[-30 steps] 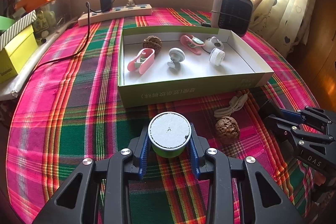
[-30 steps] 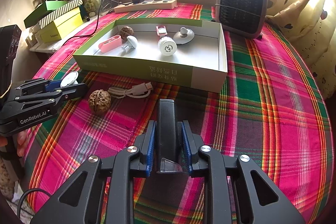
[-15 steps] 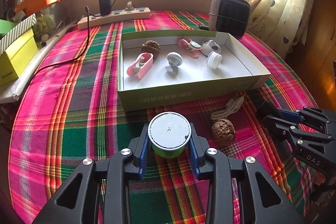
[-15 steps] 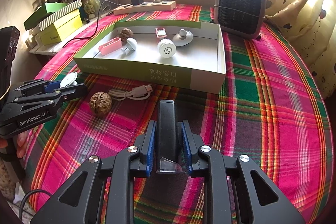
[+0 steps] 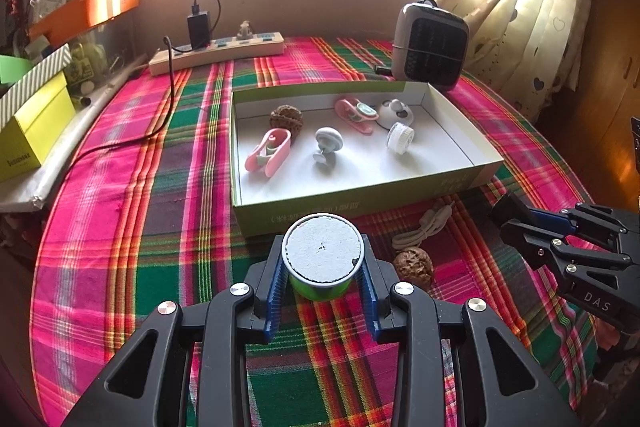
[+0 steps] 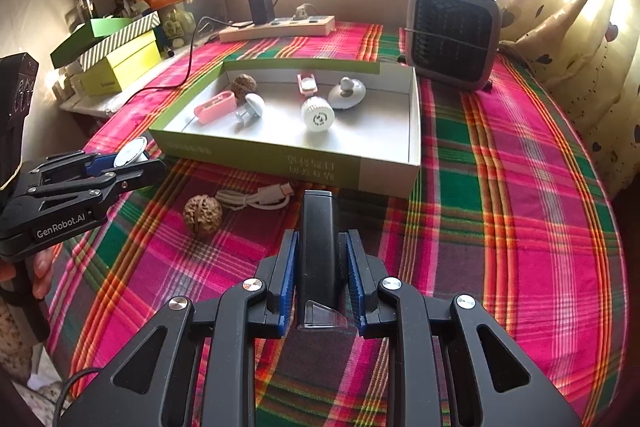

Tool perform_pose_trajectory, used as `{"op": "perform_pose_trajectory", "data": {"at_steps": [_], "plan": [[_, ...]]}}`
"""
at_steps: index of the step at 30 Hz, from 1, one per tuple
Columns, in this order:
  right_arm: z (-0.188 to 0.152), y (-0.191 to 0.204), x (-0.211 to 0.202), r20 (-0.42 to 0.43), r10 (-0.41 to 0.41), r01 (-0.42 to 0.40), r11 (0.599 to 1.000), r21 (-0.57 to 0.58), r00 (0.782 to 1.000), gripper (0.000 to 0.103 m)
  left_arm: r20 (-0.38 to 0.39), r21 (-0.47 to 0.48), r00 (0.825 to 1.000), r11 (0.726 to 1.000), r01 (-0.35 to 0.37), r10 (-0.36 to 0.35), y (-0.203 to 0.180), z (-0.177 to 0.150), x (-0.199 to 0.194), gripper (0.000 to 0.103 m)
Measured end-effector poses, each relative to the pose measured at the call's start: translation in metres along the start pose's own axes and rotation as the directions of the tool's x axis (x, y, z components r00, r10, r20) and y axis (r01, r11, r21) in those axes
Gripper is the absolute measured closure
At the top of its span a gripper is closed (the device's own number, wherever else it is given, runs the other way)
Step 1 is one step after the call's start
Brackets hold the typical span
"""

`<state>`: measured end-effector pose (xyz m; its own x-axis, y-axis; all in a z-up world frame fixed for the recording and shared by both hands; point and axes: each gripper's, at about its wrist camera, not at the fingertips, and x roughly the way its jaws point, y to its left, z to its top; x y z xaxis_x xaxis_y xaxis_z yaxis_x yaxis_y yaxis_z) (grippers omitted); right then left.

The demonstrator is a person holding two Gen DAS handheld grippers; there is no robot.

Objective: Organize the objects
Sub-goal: 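Carry the tape roll and black flashlight over the box and lower them inside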

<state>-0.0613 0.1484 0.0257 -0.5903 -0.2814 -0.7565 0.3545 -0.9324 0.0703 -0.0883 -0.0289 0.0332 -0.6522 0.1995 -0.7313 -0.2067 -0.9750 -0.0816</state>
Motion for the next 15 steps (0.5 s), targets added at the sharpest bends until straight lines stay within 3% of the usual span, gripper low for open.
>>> {"op": "perform_pose_trajectory", "data": {"at_steps": [15], "plan": [[0.032, -0.01, -0.003, 0.032, -0.032, 0.031, 0.999, 0.01, 0.999, 0.079, 0.028, 0.017, 1.0, 1.0, 0.001, -0.002, 0.001, 0.027, 0.003, 0.073]]}}
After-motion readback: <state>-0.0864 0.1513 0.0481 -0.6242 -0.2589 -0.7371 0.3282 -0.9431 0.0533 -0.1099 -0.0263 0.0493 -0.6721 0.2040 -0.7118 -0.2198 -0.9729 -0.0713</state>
